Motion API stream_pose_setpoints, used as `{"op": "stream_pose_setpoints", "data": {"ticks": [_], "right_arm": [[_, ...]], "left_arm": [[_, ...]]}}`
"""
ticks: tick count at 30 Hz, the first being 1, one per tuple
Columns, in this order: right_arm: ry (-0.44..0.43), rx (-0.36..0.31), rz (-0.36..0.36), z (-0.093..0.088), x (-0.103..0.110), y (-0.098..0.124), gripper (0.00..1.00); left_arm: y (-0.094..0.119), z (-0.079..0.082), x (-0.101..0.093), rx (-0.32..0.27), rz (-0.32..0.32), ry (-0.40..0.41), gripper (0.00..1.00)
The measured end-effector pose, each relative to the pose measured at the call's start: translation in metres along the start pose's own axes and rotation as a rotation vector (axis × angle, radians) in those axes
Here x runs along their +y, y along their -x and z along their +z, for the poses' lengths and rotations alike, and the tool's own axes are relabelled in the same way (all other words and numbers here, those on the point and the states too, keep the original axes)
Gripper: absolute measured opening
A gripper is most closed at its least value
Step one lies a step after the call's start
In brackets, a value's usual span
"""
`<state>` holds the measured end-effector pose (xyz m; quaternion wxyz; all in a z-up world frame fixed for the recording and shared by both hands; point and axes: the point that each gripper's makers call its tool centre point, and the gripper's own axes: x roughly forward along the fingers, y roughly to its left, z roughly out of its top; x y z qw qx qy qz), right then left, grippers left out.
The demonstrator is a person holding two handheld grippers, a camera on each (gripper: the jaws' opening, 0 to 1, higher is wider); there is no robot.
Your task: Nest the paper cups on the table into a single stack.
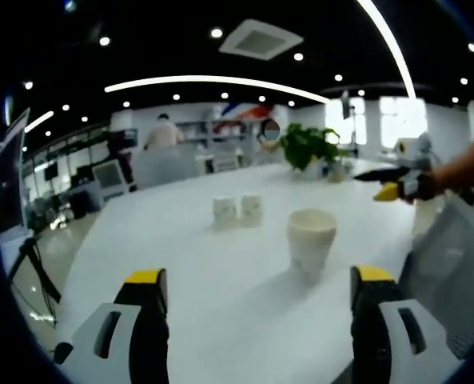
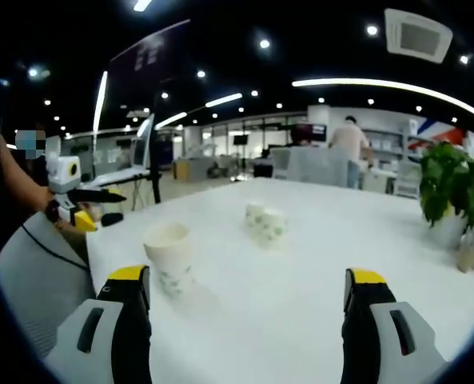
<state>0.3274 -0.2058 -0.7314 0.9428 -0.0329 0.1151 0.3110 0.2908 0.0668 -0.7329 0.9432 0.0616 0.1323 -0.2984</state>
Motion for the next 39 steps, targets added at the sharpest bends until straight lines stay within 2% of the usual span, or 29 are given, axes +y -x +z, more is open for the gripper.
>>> {"op": "stream_pose_setpoints", "data": {"ticks": [5,10,13,21,35,39], "right_arm": [[-0.035,0.005,0.002,-0.004,-0.008,-0.013,1.0],[-0.025,0.022,0.013,-0.008,-0.012,-0.029,1.0],[-0.017,0.03,0.022,-0.009,-0.014,-0.04,1.0],[-0.026,0.029,0.021,-0.003,-0.032,-0.074,1.0],[-0.014,0.042,0.037,0.007,-0.057,-0.13,1.0],[-0.017,0.053,0.042,0.004,-0.061,-0.145,1.0]], "left_arm": [[0.001,-0.007,-0.002,0.034,0.003,0.012,0.95],[0.001,-0.012,-0.003,0.06,0.001,0.022,0.98],[0.001,-0.011,-0.002,0.052,0.005,0.027,0.98],[0.001,-0.013,-0.006,0.067,0.001,-0.022,0.97],[0.001,-0.016,-0.002,0.075,0.016,-0.015,0.97],[0.001,-0.016,-0.002,0.079,0.02,-0.014,0.96]]}}
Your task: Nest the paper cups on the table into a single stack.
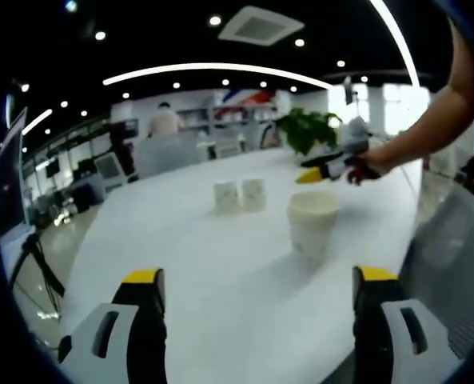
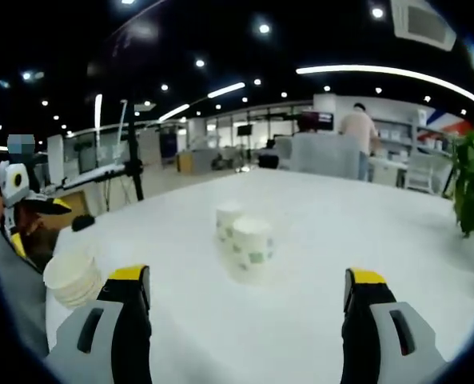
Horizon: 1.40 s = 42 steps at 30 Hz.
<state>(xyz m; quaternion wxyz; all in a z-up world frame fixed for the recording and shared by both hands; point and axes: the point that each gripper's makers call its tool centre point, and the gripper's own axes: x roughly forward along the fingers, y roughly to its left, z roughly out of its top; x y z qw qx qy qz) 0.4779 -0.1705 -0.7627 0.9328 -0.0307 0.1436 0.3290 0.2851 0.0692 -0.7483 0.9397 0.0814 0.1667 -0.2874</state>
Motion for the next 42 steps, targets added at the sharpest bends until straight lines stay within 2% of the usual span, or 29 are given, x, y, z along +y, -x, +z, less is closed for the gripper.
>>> {"op": "stream_pose_setpoints", "data": {"ticks": [14,16,27,30,33,36,39,42], "right_arm": [[-0.018,0.009,-0.019,0.0,-0.016,-0.045,1.0],[-0.018,0.029,-0.018,-0.003,-0.016,-0.053,1.0],[-0.026,0.004,-0.008,0.01,-0.016,-0.083,0.91],[0.003,0.024,-0.003,0.006,-0.014,-0.09,0.85],[0.05,0.108,0.0,-0.009,-0.015,-0.094,0.7],[0.04,0.11,0.018,-0.012,-0.009,-0.1,0.53],[0.023,0.11,0.018,-0.012,-0.009,-0.104,0.48],[0.009,0.11,0.015,-0.011,-0.01,-0.107,0.47]], "left_arm": [[0.001,-0.003,0.001,0.011,0.013,0.012,0.95],[0.001,-0.003,0.003,0.012,0.017,0.015,0.95],[0.001,-0.005,0.004,0.02,0.025,0.025,0.95],[0.001,-0.006,0.006,0.02,0.029,0.028,0.95],[0.001,-0.007,0.006,0.02,0.03,0.031,0.95],[0.001,-0.007,0.006,0.023,0.029,0.03,0.94],[0.001,-0.007,0.006,0.025,0.032,0.032,0.94],[0.001,-0.007,0.006,0.028,0.032,0.033,0.94]]}}
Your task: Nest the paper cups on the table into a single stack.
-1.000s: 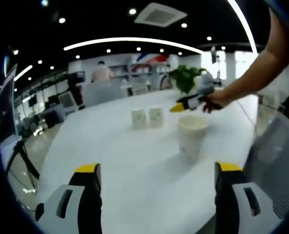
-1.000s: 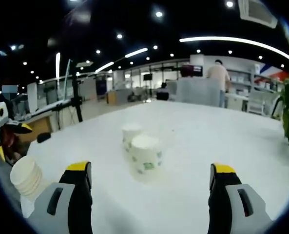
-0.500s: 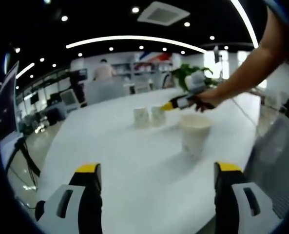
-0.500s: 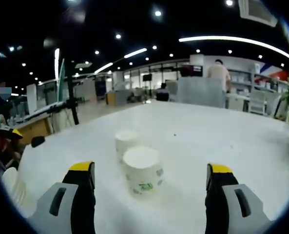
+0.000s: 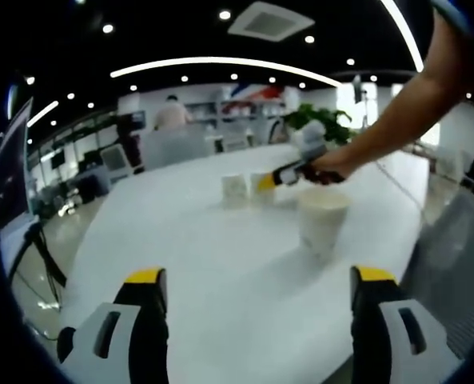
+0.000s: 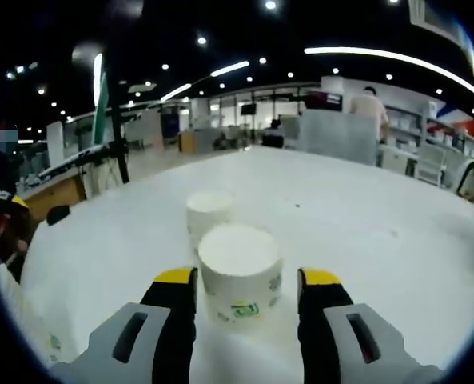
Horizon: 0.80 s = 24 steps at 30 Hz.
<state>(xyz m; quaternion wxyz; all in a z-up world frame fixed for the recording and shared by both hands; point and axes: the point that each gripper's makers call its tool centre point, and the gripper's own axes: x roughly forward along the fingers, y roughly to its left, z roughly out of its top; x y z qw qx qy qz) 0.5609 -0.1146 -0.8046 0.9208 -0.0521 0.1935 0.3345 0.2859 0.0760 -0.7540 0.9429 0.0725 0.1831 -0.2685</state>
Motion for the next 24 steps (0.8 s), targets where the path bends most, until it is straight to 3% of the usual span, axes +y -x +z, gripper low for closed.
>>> {"op": "stream_pose_setpoints", "data": {"ticks": [3,15,24], "right_arm": [[-0.017,0.009,0.022,-0.001,0.005,-0.001,0.36],[-0.004,0.006,0.017,0.0,-0.001,0.0,0.36],[-0.011,-0.007,0.025,0.018,0.001,0.004,0.36]], "left_arm": [[0.0,0.0,0.0,0.002,-0.002,0.0,0.94],[0.0,0.001,0.0,-0.001,-0.003,-0.001,0.93],[0.0,0.003,0.0,-0.005,-0.005,-0.002,0.94]]}}
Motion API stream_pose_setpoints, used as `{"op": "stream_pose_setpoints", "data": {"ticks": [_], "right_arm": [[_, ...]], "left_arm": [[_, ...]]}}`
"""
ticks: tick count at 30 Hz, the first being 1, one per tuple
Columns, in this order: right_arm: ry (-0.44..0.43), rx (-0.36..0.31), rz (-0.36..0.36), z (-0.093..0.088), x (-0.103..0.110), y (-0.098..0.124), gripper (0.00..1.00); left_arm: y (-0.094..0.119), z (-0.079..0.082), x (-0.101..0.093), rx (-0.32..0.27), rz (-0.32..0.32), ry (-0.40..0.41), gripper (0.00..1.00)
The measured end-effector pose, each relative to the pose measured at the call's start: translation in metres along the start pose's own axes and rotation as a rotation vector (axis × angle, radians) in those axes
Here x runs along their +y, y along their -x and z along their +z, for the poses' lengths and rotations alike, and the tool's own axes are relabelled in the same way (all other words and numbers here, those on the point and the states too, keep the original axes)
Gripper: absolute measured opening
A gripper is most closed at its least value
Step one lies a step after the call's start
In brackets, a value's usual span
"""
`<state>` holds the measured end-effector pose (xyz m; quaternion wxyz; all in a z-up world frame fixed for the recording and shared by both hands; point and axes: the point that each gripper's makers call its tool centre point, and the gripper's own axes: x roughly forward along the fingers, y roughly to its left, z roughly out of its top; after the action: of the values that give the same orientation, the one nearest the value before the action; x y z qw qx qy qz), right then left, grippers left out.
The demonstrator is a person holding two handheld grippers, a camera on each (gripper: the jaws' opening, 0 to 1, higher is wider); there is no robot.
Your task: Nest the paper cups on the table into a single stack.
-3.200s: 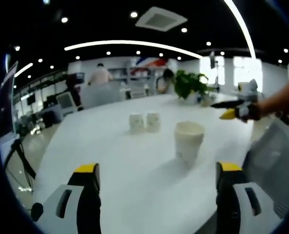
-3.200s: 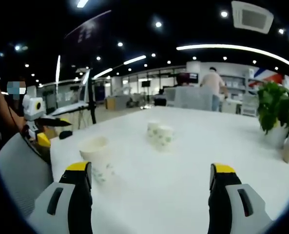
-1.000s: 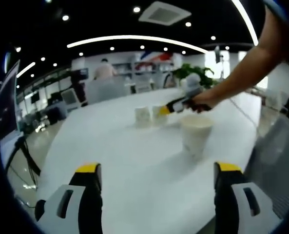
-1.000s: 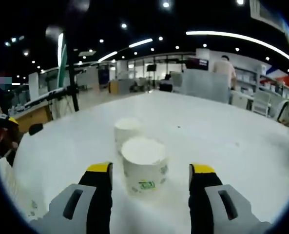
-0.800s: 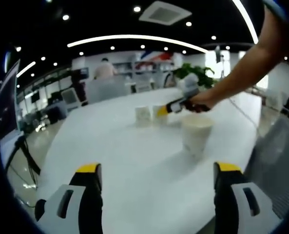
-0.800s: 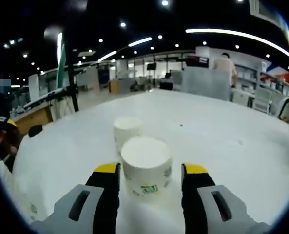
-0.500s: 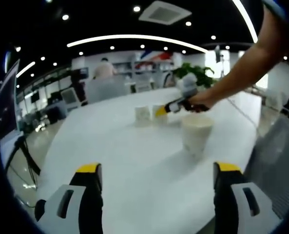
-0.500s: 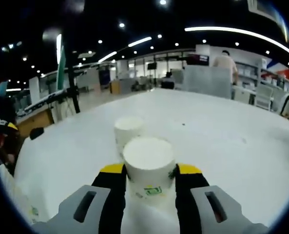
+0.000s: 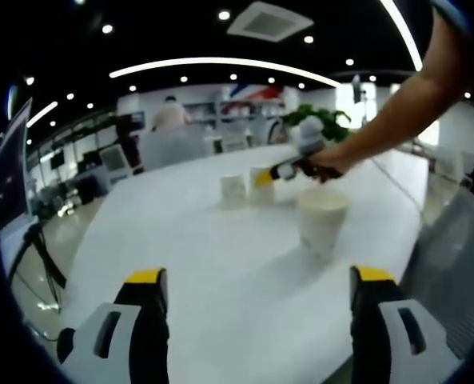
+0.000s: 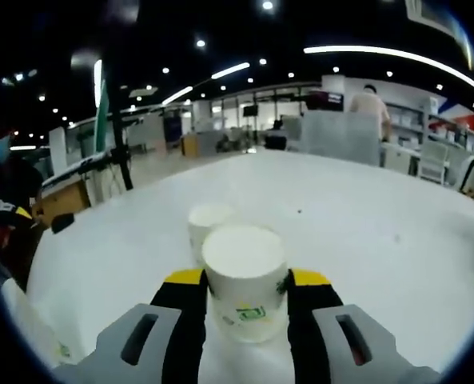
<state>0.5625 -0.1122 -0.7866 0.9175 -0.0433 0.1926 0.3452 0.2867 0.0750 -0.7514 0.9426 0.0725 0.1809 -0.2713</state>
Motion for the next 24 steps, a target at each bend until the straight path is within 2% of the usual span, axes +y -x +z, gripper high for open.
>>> {"op": "stream_pose_setpoints", "data": {"ticks": [11,14,24], "right_arm": [[-0.001,-0.006,0.004,0.026,-0.008,0.006,0.37],[0.018,-0.011,0.006,0.038,-0.002,0.016,0.37],[0.052,-0.026,0.001,0.069,-0.004,0.03,0.37]], "left_arm": [[0.0,0.001,-0.004,-0.003,-0.021,-0.021,0.95],[0.001,0.001,-0.005,-0.003,-0.03,-0.017,0.96],[0.001,0.004,-0.008,-0.011,-0.044,0.0,0.99]]}}
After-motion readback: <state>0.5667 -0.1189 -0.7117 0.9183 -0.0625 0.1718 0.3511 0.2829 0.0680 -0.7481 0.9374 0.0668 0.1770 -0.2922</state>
